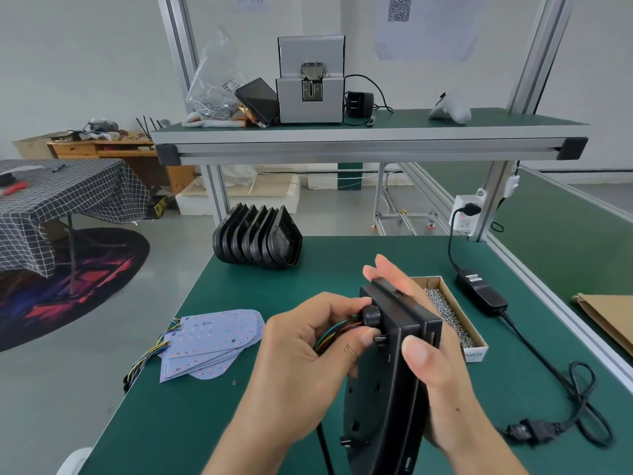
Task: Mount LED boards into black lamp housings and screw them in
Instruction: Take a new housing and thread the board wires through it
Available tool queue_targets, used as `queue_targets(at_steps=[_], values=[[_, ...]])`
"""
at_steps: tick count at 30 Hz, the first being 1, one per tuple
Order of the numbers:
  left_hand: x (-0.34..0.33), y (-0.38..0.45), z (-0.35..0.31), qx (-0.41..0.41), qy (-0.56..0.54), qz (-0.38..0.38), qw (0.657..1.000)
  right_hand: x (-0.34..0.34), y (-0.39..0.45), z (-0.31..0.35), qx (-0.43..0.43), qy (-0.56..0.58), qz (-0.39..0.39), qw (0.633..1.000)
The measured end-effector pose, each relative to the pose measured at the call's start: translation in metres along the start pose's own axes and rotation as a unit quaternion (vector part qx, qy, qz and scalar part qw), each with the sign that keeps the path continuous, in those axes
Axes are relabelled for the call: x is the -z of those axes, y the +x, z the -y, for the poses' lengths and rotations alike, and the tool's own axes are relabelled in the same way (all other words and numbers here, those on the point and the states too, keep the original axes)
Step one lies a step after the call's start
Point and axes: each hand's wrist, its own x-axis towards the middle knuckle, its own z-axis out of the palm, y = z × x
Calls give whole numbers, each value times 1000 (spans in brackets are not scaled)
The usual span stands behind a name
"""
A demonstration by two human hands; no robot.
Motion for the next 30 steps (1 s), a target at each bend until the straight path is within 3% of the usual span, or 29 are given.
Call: queue_targets(at_steps=[6, 18, 22, 30], values=[[-4, -4, 6, 17, -45, 3, 999, 0, -4, 0, 7, -24, -6, 1000], [4, 11, 31, 88, -85, -48, 991, -2, 6, 6, -1, -215, -27, 976], [12, 11, 29, 91, -65, -39, 993, -3, 5, 8, -5, -207, -19, 978], [13, 10, 29, 108, -138, -55, 983, -8, 7, 13, -3, -189, -5, 982]])
